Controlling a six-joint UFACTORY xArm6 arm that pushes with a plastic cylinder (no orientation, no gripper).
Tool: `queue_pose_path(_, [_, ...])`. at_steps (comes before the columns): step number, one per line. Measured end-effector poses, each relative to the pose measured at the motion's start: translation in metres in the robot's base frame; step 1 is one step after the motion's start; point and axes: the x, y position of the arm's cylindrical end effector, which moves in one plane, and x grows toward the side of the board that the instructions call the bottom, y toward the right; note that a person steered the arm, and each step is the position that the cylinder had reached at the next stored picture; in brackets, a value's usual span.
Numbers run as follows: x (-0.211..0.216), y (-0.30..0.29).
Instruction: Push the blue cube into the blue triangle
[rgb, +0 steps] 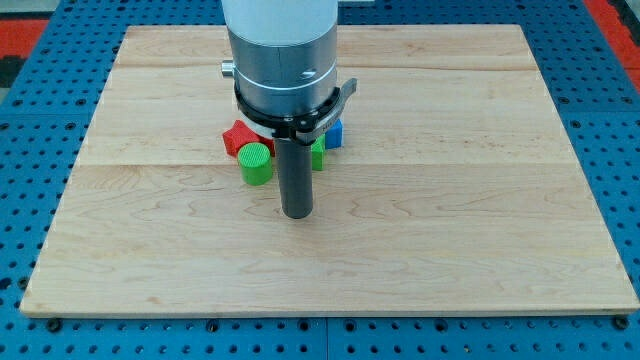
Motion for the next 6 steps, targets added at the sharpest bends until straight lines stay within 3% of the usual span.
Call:
queue_pose_path(3, [-0.006, 0.030])
queue_pose_path(4, [-0.034, 0.055])
queue_pose_path(5, [-0.090, 0.065])
queue_pose_path(6, [-0.105, 0.074])
